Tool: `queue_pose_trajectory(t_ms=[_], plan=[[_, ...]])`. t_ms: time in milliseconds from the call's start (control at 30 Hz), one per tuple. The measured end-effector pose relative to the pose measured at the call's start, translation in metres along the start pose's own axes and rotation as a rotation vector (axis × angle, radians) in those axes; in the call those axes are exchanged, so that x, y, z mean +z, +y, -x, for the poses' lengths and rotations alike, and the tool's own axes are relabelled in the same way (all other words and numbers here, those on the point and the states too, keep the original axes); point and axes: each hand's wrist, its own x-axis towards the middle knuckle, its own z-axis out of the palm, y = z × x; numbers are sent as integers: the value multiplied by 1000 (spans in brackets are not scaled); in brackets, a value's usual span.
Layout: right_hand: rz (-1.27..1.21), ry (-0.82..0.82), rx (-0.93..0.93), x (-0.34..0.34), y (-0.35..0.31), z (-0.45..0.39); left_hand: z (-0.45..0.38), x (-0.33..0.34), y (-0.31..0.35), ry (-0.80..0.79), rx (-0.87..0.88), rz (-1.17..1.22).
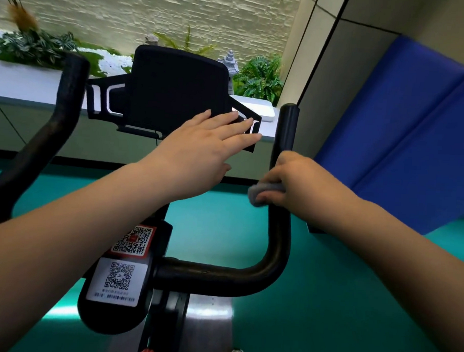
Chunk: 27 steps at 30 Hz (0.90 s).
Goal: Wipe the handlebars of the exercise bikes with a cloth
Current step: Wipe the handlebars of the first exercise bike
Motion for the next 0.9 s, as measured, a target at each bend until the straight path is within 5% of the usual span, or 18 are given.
queue_pose_trajectory(t_ms=[100, 300, 467, 667, 900], plan=[[-9, 78, 62, 1, 1, -5, 1, 0, 1, -11, -5, -9], [-140, -41, -2, 3, -1, 19, 10, 0, 3, -55, -38, 51], [-221, 179, 107, 9, 6, 12, 15, -3, 3, -51, -54, 106], [-332, 112, 42, 22, -12, 53, 32, -16, 11, -64, -93, 155], [-353, 342, 118, 31, 3, 33, 79, -27, 21, -12, -254, 165]])
